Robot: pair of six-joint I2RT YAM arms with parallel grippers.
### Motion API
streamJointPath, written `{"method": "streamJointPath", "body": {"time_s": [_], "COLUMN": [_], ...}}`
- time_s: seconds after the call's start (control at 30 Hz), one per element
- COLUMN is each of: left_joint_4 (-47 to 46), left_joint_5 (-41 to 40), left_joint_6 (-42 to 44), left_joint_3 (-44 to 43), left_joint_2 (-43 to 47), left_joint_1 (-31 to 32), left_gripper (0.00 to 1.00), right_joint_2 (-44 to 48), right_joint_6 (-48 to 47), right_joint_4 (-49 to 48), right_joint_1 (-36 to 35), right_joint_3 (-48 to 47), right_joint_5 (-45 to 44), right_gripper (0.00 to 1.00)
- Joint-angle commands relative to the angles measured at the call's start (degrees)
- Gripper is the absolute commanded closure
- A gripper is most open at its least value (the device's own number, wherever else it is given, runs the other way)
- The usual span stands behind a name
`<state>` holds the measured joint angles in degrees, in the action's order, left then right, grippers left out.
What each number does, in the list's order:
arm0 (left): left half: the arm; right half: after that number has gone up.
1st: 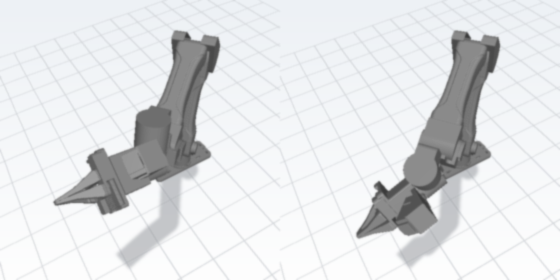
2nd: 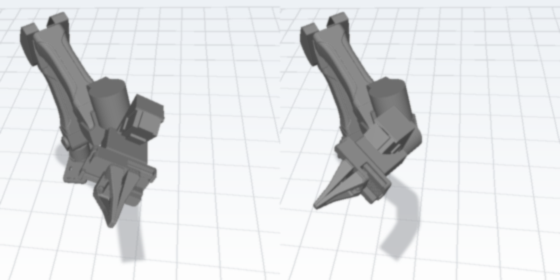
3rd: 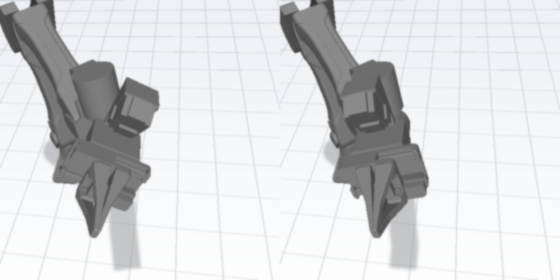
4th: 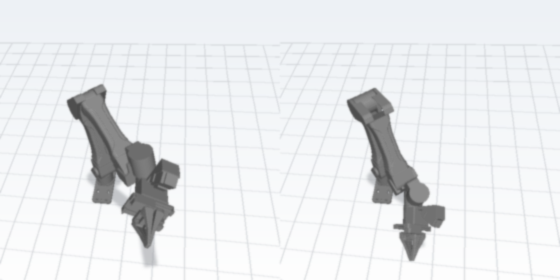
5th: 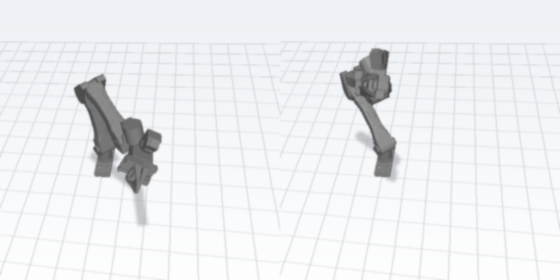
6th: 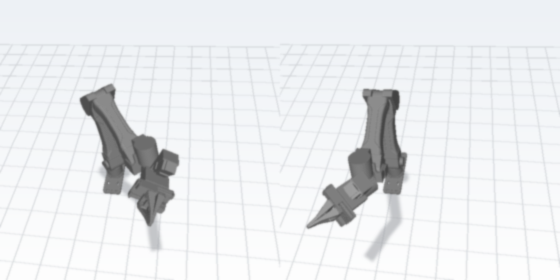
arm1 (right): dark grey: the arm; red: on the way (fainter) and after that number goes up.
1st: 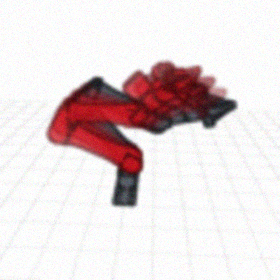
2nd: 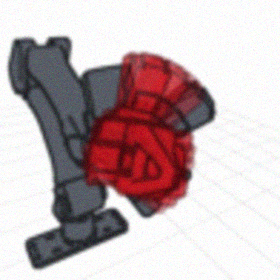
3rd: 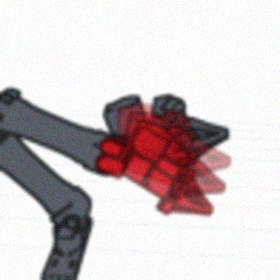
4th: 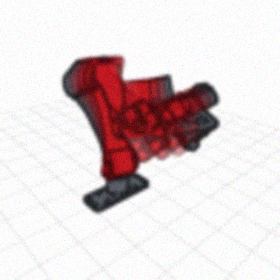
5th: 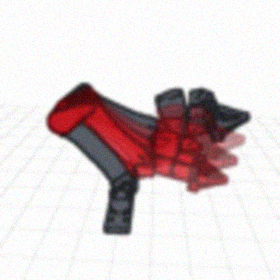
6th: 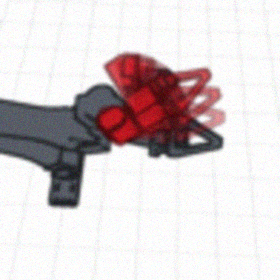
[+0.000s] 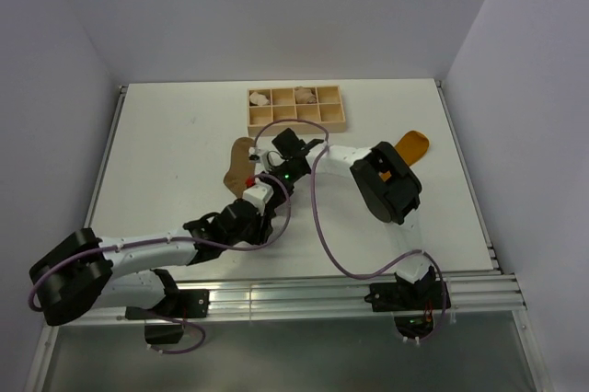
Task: Roll the socks
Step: Roll the sock at the center of the board.
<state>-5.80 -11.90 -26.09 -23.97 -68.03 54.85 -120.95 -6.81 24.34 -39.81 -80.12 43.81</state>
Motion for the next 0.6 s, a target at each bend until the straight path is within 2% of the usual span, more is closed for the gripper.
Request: {"method": "streamJointPath", "body": {"time_s": [0.0,0.2,0.57], "left_joint_4": [-1.1,0.4,-4.7], "left_joint_5": [-2.2,-7.3,-6.6], "left_joint_6": [3.0,4.6,7.7], "left_joint_3": [-4.0,-7.5,-6.9], "left_joint_2": [-2.9,-5.6,-9.5], "left_joint_1": [1.6,2.9,3.2], "left_gripper": [0.51,0.51,0.49], "right_joint_2": [-2.0,-2.5,-4.1], "right_joint_6": [-2.9,-5.1,-8.0], "right_joint_4": [5.4,9.0,16.6], "right_joint_1": [0.3,0.7,3.7], "right_joint_3": [-0.6,-1.1,-5.7], "right_joint_5": [-4.3,-5.6,-10.3], "right_gripper": [1.00,1.00,1.00]}}
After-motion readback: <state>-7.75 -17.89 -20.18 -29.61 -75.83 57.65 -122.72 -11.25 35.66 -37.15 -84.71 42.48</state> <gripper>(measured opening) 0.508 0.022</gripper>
